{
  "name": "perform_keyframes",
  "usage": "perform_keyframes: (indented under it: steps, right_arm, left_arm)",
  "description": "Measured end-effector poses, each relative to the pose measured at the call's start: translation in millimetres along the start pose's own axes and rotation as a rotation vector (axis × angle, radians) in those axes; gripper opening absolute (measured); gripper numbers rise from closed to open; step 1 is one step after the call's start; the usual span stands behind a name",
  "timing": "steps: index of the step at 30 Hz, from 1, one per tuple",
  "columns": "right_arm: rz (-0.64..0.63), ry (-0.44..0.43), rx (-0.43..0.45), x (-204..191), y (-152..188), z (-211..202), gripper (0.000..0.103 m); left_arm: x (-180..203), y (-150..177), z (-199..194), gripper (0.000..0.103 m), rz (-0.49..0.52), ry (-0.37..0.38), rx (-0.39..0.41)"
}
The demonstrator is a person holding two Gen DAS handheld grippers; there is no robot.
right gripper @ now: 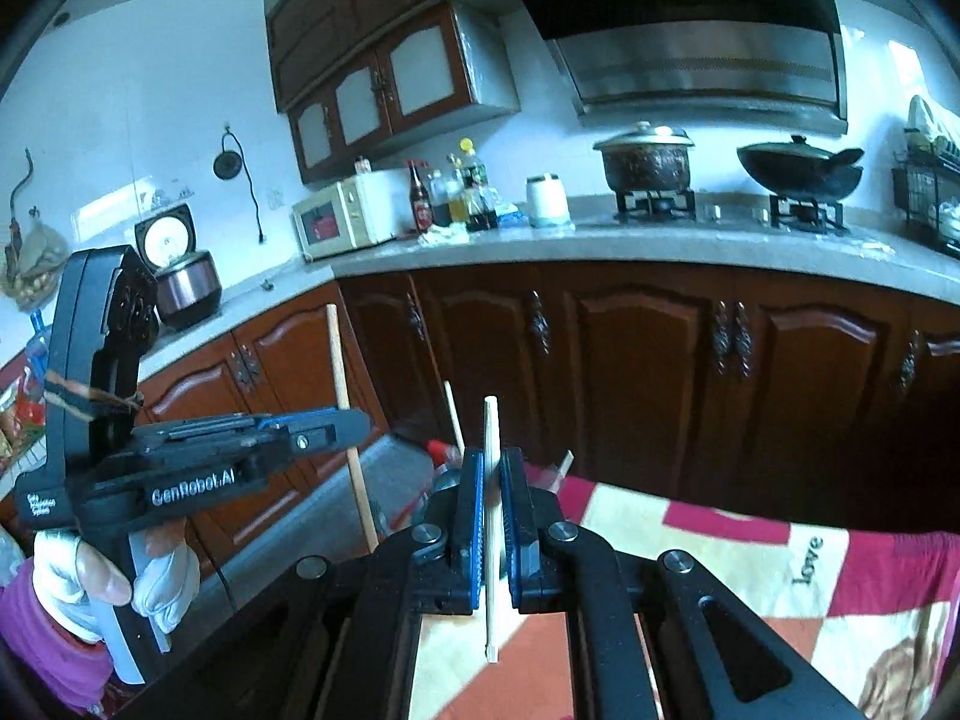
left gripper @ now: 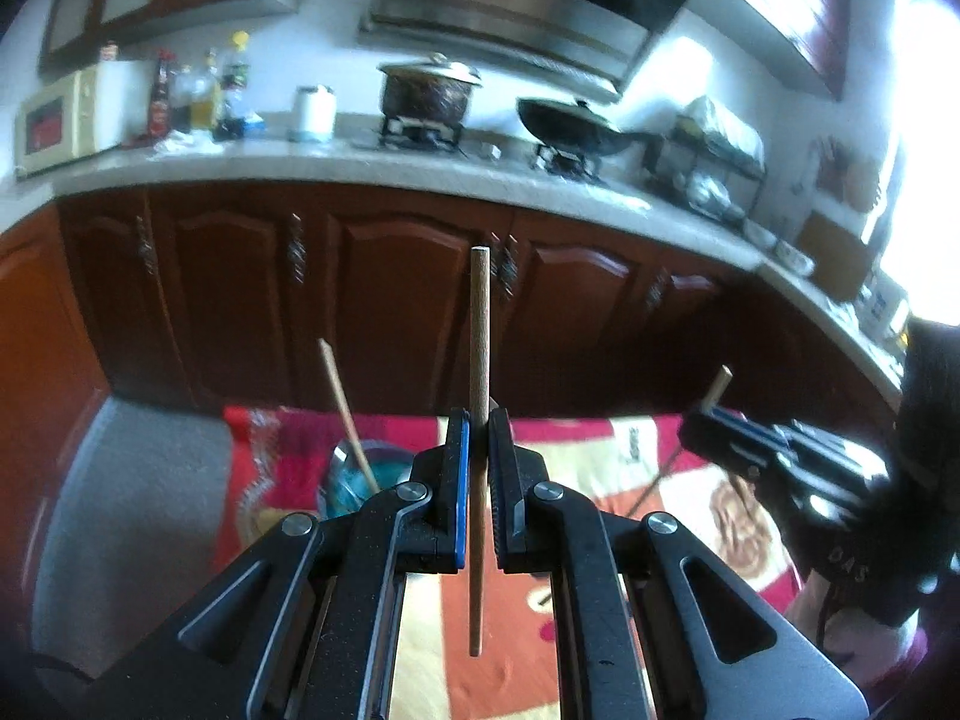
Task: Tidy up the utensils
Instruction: 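Lift both chopsticks upright and carry them with both tools to the holder, then lower both chopsticks into the holder and open both tools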
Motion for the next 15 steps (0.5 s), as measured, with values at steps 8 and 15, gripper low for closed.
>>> perform_keyframes:
  steps: [8,15]
  right_arm:
    - [0.024,-0.003,0.036,-8,-18,42,0.005]
    - [-0.021,0.024,0.019,-16,-14,85,0.005]
  left_arm:
    - [-39,-37,18,0.005,-0.054,-0.083,0.092]
    - [-62,-34,59,0.005,-0.064,-0.131,0.1]
Point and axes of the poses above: each gripper's, at about its wrist camera, not at the fingertips, and z roughly the way its jaws point, x to its right, y to its underside, the point moved 9 cm from there along z, roughly the way its jaws point, and after that the axes turned 11 degrees about -z, right-handed, at the moved point
